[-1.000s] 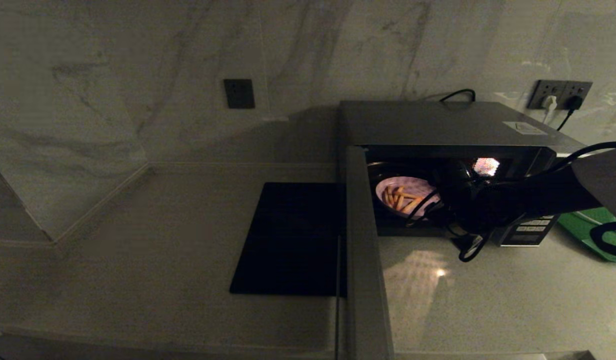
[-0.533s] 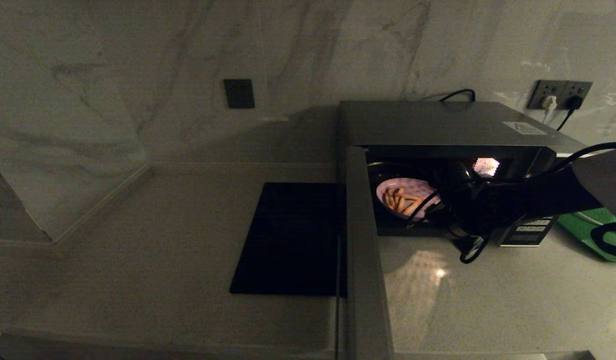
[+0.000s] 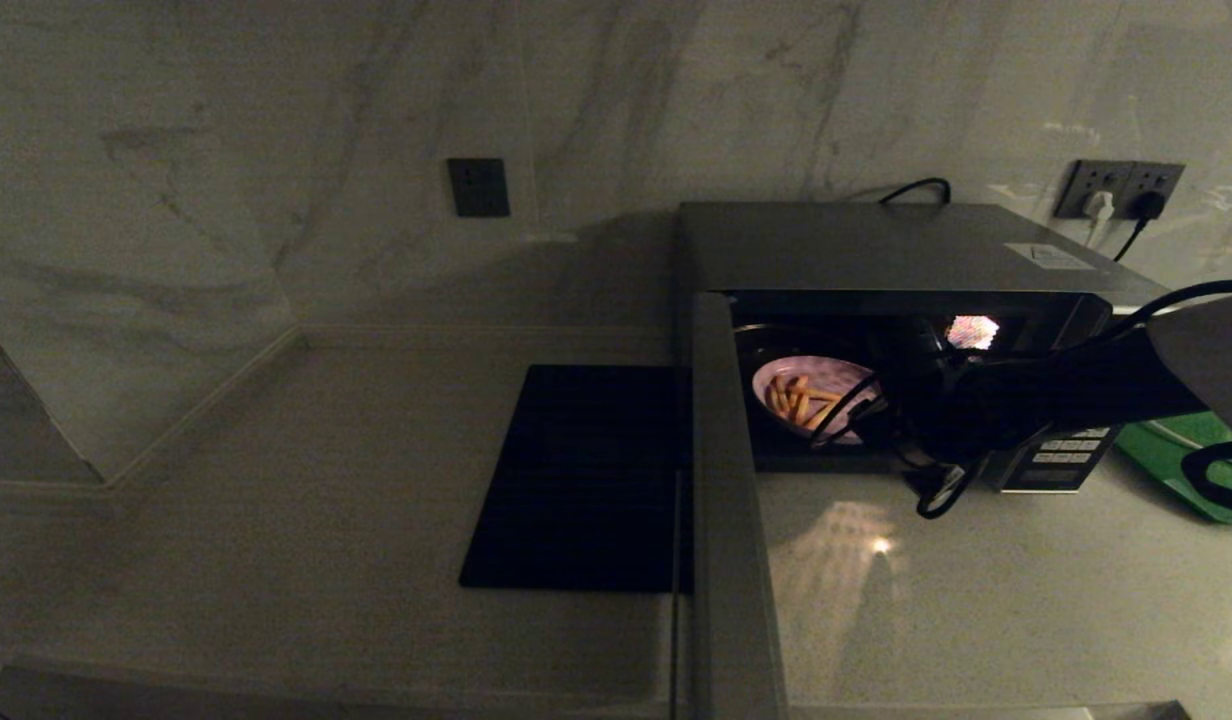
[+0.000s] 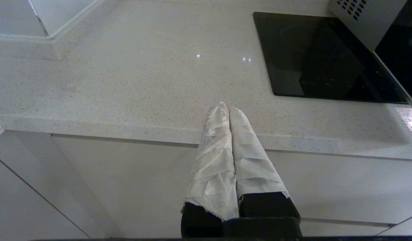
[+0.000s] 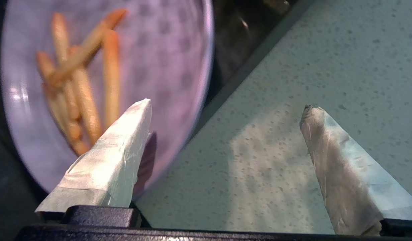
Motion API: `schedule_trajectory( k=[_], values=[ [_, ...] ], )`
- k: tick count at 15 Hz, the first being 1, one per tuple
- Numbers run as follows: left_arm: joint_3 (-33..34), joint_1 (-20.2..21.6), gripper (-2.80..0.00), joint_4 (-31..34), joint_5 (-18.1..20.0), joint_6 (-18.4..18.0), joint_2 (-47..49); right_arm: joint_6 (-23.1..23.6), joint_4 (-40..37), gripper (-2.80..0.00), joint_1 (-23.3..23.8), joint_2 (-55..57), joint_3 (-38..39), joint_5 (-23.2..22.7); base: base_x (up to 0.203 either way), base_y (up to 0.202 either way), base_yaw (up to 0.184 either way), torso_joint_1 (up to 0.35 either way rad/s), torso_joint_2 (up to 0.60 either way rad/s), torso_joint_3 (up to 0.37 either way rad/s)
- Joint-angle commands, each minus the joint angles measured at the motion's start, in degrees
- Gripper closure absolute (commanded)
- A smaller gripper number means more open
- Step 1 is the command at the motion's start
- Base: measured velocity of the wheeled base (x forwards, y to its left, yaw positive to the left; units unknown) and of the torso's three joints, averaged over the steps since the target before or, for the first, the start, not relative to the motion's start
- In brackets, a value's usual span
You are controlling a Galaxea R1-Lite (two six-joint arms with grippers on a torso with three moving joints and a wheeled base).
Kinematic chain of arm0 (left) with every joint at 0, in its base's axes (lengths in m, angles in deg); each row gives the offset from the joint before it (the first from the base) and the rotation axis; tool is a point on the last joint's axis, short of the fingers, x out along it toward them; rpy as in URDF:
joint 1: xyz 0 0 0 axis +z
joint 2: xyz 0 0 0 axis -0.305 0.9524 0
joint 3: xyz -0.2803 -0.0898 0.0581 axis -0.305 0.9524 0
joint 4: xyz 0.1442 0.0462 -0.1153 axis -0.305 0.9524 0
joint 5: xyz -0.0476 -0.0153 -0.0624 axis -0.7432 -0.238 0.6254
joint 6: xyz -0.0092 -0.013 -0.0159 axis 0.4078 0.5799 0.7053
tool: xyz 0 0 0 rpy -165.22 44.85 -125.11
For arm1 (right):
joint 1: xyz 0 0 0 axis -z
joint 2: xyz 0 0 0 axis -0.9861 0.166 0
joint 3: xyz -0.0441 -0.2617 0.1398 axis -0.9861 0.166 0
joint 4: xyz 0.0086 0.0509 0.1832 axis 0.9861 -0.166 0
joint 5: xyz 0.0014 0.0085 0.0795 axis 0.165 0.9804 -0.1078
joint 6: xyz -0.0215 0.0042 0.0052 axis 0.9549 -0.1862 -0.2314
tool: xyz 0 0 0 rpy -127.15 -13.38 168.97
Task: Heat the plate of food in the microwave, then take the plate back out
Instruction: Take the plate out of the microwave
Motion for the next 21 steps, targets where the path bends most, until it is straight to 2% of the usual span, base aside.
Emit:
schedule_trajectory(
  k=[1,21],
  values=[
    [0.0,0.0,0.00,0.0,0.0,0.0,0.0,-0.4,0.0,-2.80,0.0,-0.1,0.6,0.2,0.000,0.000,0.000,0.000,0.00,0.000],
    [0.0,0.0,0.00,0.0,0.0,0.0,0.0,-0.9,-0.2,-2.80,1.4,-1.5,2.0,0.1,0.000,0.000,0.000,0.000,0.00,0.000]
  ],
)
